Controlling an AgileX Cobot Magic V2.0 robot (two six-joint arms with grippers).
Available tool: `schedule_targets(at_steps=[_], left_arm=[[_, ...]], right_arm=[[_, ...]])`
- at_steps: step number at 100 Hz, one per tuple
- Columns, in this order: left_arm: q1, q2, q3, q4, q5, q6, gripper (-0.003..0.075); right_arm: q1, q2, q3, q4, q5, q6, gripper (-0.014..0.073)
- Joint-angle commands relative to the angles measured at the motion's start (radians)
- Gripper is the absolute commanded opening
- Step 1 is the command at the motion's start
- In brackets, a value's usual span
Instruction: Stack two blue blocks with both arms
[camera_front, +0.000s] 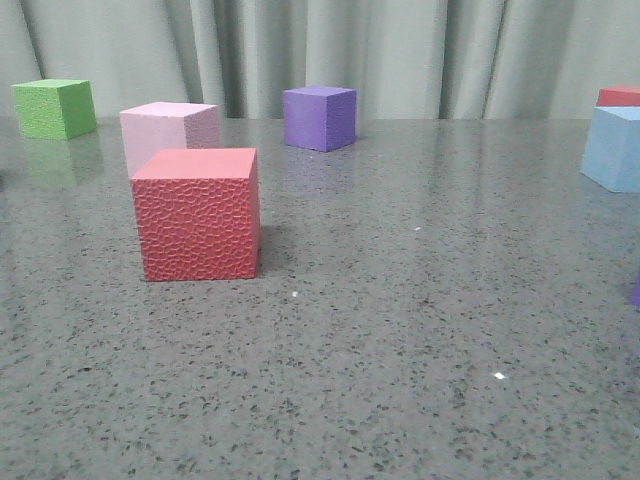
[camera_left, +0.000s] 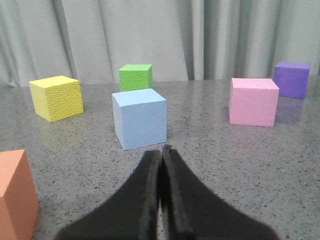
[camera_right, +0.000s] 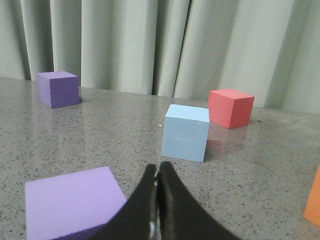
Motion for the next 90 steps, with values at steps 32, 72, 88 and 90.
schedule_targets(at_steps=[32, 72, 88, 90], left_arm=[[0.001, -0.032, 0.040, -0.001, -0.091, -0.009, -0.0019], [0.001, -0.032, 0.040, -0.001, -0.091, -0.009, -0.0019], [0.001, -0.032, 0.040, -0.001, -0.107, -0.009, -0.0019], [0.001, -0.032, 0.040, -0.001, -0.113, -0.009, -0.0019]], right_arm=[[0.000, -0.025, -0.016, 0.002, -0.088, -0.006, -0.0122], [0.000, -0.025, -0.016, 0.001, -0.088, -0.006, -0.0122], [0.000, -0.025, -0.017, 0.001, -0.140, -0.006, -0.0122], [0.000, -0.025, -0.017, 0.001, -0.151, -0.006, -0.0122]])
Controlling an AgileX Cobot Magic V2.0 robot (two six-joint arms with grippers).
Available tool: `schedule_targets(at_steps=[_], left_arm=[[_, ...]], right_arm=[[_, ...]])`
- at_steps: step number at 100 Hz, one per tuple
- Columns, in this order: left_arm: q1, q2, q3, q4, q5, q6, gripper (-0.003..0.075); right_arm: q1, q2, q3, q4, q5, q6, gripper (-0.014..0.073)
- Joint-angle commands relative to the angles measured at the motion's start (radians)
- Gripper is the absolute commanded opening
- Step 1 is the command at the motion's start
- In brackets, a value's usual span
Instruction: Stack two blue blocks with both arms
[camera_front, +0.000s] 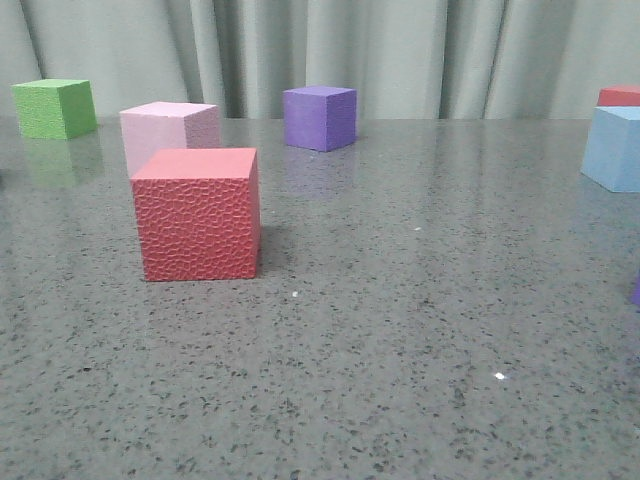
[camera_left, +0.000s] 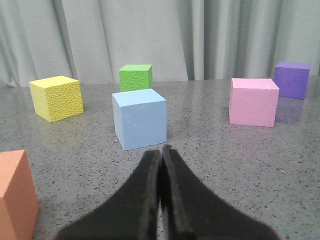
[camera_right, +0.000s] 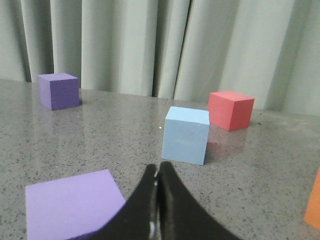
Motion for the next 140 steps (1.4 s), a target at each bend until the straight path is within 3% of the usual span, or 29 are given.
schedule_targets(at_steps=[1, 15, 35, 61, 101, 121, 140], left_arm=[[0.001, -0.032, 0.040, -0.001, -0.107, -0.009, -0.0019], [0.001, -0.032, 0.010, -0.017, -0.104, -0.009, -0.0019], [0.001, -0.020, -0.089, -0.083, -0.072, -0.009, -0.0019], [0.001, 0.110, -0.307, -0.118, 0.134, -0.009, -0.0019], [0.001, 0.457, -0.697, -0.129, 0.535, -0.009, -0.0019], [0.001, 0.585, -0.782, -0.129, 0.624, -0.009, -0.0019], [0.001, 0.651, -0.788, -0.130, 0.633, -0.009, -0.0019]], right_arm=[[0.000, -0.025, -0.018, 0.001, -0.130, -0.006, -0.0122], [0.000, -0.025, -0.028, 0.012, -0.176, -0.006, -0.0122], [0.000, -0.023, -0.138, 0.070, 0.015, -0.006, -0.0122], [0.000, 0.066, -0.333, 0.128, 0.223, -0.006, -0.0122], [0.000, 0.362, -0.661, 0.211, 0.574, -0.006, -0.0122], [0.000, 0.493, -0.818, 0.215, 0.790, -0.006, -0.0122], [0.000, 0.535, -0.860, 0.216, 0.804, -0.006, -0.0122]])
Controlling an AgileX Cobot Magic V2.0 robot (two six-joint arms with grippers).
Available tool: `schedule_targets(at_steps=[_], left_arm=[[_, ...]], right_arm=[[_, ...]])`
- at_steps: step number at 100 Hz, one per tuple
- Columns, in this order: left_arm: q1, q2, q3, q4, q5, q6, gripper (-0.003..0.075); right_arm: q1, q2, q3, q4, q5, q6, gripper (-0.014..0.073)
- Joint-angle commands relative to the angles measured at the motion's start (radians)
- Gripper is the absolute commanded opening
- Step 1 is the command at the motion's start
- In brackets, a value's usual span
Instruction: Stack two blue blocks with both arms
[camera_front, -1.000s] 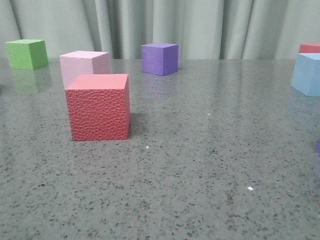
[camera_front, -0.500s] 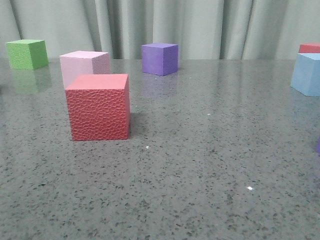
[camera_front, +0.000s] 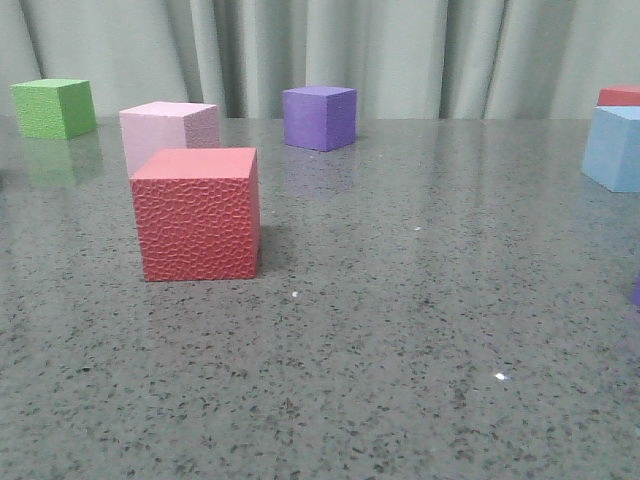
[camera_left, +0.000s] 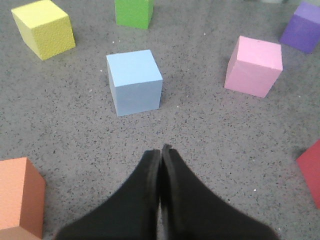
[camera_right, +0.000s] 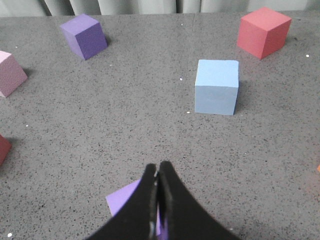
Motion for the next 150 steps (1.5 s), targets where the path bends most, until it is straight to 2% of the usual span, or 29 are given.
schedule_targets(at_steps=[1, 58, 68, 73, 80, 86, 98, 103, 105, 109, 125, 150], left_arm=[[0.001, 0.028, -0.036, -0.010, -0.057, -0.009, -0.0019], [0.001, 0.043, -0.036, -0.016, -0.055, -0.009, -0.0018], [0.001, 0.043, -0.036, -0.016, -0.057, -0.009, -0.0013], [0.001, 0.043, -0.036, -0.016, -0.057, -0.009, 0.0017], [0.001, 0.043, -0.036, -0.016, -0.063, -0.009, 0.0109], [0.001, 0.043, -0.036, -0.016, -0.065, -0.009, 0.0231], [0.001, 0.043, -0.036, -0.012, -0.065, -0.009, 0.0522], [0.001, 0.043, -0.036, -0.005, -0.065, -0.009, 0.0628], [0.001, 0.043, -0.036, -0.005, -0.065, -0.009, 0.0665], [0.001, 0.043, -0.036, -0.005, -0.065, -0.009, 0.0715], [0.001, 0.043, -0.036, 0.017, -0.065, -0.009, 0.0670], [0.001, 0.043, -0.036, 0.017, -0.067, -0.009, 0.0646]], right_arm=[[0.000, 0.020, -0.039, 0.007, -0.057, -0.006, -0.0122], [0.000, 0.020, -0.039, 0.007, -0.058, -0.006, -0.0121], [0.000, 0.020, -0.039, 0.011, -0.058, -0.006, -0.0093], [0.000, 0.020, -0.039, 0.012, -0.058, -0.006, -0.0051], [0.000, 0.020, -0.039, 0.013, -0.059, -0.006, 0.0048], [0.000, 0.020, -0.039, 0.014, -0.059, -0.006, 0.0164], [0.000, 0.020, -0.039, 0.014, -0.061, -0.006, 0.0492], [0.000, 0.020, -0.039, 0.014, -0.063, -0.006, 0.0597], [0.000, 0.020, -0.039, 0.014, -0.063, -0.006, 0.0615], [0.000, 0.020, -0.039, 0.014, -0.063, -0.006, 0.0595], [0.000, 0.020, -0.039, 0.014, -0.063, -0.006, 0.0580], [0.000, 0.020, -0.039, 0.023, -0.082, -0.006, 0.0580]])
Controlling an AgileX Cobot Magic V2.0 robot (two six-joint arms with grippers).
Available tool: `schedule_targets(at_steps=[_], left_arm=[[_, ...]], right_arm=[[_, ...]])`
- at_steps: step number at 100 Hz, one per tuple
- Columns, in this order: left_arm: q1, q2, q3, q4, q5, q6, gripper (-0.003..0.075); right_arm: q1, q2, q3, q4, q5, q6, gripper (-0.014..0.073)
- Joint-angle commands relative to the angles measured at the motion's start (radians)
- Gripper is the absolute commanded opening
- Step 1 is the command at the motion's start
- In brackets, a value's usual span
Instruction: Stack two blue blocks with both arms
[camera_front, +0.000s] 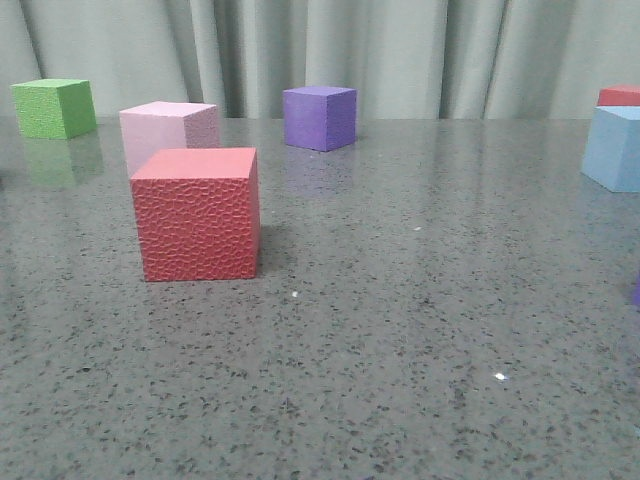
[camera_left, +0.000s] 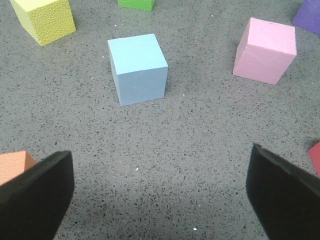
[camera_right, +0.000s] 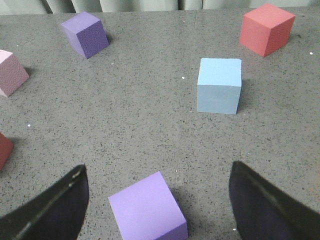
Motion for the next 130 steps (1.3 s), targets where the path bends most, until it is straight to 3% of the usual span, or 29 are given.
schedule_targets(at_steps=[1, 33, 81, 130], left_arm=[[0.001, 0.007, -0.036, 0.005, -0.075, -0.009, 0.0643], [0.001, 0.007, -0.036, 0.005, -0.075, -0.009, 0.0637], [0.001, 0.007, -0.036, 0.005, -0.075, -0.009, 0.0637], [0.001, 0.007, -0.036, 0.005, -0.075, -0.009, 0.0638]], right_arm=[[0.000, 0.011, -0.035, 0.013, -0.082, -0.006, 0.0580], [-0.001, 0.085, -0.055, 0.010, -0.136, 0.028, 0.0580], [-0.001, 0.504, -0.292, -0.146, -0.135, 0.130, 0.0580], [-0.055, 0.805, -0.490, -0.171, -0.133, 0.129, 0.0580]])
